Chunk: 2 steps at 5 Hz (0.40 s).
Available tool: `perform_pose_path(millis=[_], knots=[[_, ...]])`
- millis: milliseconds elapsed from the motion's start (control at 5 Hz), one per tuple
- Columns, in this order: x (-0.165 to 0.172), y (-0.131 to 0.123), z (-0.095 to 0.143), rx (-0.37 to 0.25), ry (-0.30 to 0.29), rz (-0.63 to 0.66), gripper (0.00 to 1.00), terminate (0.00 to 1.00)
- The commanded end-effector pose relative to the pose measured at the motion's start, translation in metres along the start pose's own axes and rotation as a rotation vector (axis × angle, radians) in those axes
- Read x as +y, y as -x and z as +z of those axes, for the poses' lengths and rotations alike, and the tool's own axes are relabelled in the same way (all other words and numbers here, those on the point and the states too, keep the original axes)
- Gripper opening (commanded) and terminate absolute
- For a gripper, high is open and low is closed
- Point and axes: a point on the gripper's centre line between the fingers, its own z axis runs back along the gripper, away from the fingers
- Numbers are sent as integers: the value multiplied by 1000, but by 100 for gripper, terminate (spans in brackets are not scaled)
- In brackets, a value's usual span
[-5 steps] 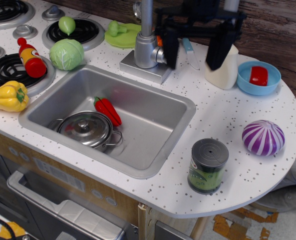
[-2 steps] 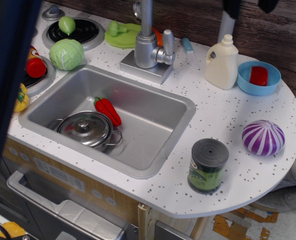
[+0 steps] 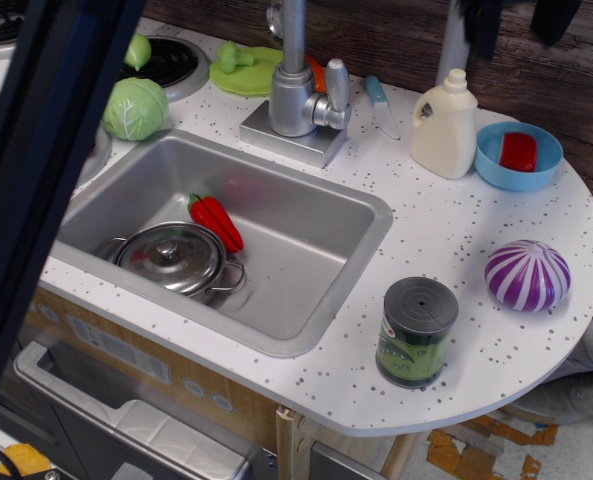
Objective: Put detergent in sink
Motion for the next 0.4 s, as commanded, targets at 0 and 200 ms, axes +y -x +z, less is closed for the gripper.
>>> perform_pose_path(millis=[0,200], knots=[[1,-14,17,-49,80,25,100,0],[5,-18,10,-20,48,48,100,0]])
